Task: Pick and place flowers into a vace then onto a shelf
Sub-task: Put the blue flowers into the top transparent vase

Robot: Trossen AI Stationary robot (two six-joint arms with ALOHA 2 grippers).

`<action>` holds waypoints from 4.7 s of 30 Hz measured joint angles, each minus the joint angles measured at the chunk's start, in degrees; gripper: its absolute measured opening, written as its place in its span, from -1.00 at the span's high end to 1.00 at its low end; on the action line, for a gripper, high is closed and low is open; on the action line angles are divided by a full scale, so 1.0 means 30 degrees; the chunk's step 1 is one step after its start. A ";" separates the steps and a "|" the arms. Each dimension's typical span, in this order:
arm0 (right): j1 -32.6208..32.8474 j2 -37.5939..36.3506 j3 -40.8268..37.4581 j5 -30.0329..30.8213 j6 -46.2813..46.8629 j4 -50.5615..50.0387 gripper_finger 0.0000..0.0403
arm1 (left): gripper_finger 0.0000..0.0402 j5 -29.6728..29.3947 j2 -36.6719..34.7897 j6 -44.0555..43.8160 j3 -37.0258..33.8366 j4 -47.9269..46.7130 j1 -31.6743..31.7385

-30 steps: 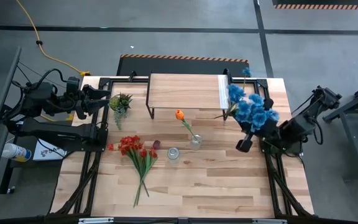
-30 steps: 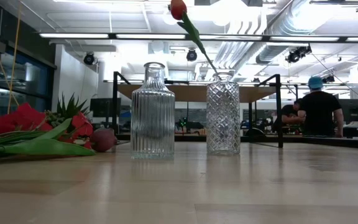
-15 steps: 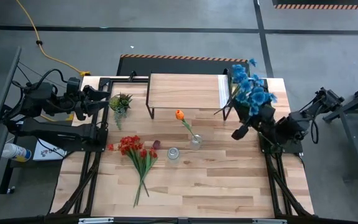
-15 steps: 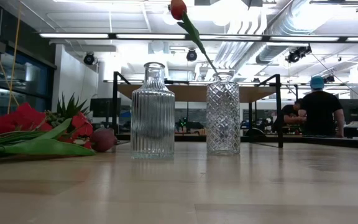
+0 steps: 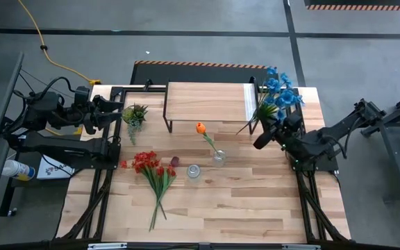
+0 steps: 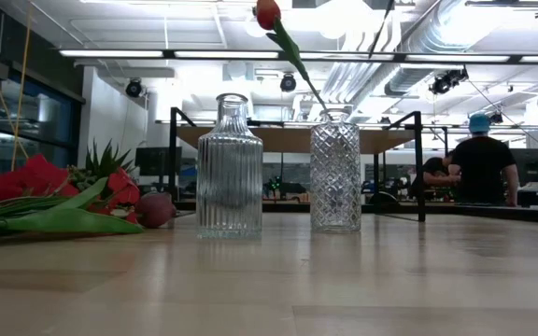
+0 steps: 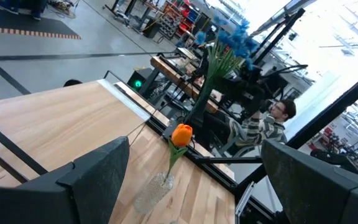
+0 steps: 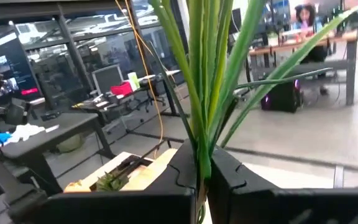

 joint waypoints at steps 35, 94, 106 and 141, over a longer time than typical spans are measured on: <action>-0.0226 0.3459 -0.0007 -0.3507 0.9379 -0.3603 0.99 | -0.99 -0.0015 0.0000 -0.0004 0.0000 0.0000 0.0000; -0.1472 0.6788 0.0000 -0.5234 0.6702 -0.2180 0.99 | -0.99 -0.0171 0.0000 -0.0004 0.0000 0.0000 0.0000; -0.1472 0.8418 0.0000 -0.5589 0.6788 -0.1779 0.99 | -0.99 -0.0172 0.0000 -0.0004 0.0000 0.0000 0.0000; -0.1472 0.9548 0.0000 -0.6463 0.7406 -0.1438 0.68 | -0.99 -0.0168 0.0000 0.0149 0.0000 0.0000 0.0000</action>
